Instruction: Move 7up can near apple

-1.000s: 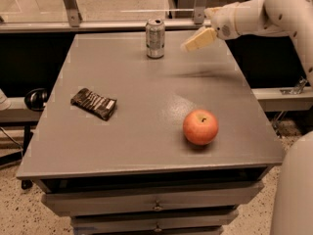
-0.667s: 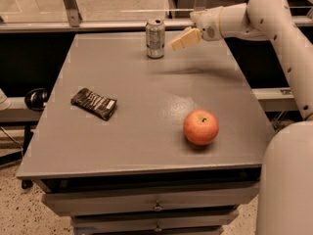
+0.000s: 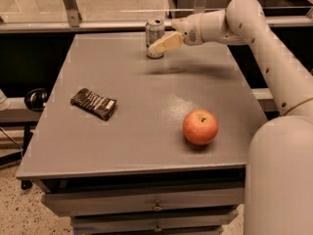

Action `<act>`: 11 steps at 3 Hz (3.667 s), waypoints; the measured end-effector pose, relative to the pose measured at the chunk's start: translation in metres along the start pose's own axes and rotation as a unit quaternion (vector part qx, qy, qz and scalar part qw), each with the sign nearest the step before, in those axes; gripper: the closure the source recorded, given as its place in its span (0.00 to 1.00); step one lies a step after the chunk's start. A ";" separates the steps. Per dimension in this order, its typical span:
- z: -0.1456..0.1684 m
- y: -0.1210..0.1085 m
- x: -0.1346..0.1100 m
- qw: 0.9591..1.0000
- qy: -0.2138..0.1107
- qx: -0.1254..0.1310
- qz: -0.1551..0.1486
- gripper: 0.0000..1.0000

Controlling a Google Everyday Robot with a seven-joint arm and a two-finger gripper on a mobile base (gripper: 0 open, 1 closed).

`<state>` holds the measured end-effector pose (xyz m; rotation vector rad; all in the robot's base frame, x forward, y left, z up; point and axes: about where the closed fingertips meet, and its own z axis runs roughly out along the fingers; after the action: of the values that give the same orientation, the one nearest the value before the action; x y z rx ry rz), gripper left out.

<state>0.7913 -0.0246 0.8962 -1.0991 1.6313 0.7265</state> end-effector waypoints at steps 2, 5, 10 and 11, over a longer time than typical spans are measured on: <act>0.034 0.010 -0.015 0.999 -0.029 -0.019 0.009 0.19; -0.008 -0.004 -0.017 0.999 -0.022 0.039 0.012 0.88; -0.227 0.100 0.050 0.990 -0.006 -0.100 0.098 1.00; -0.244 0.131 0.049 0.982 -0.044 -0.144 0.110 1.00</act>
Offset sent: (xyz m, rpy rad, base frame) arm 0.0116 0.0453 0.0099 0.0988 -0.0124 0.0249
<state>0.5700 -0.1965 0.9222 -1.0784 1.6215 1.1707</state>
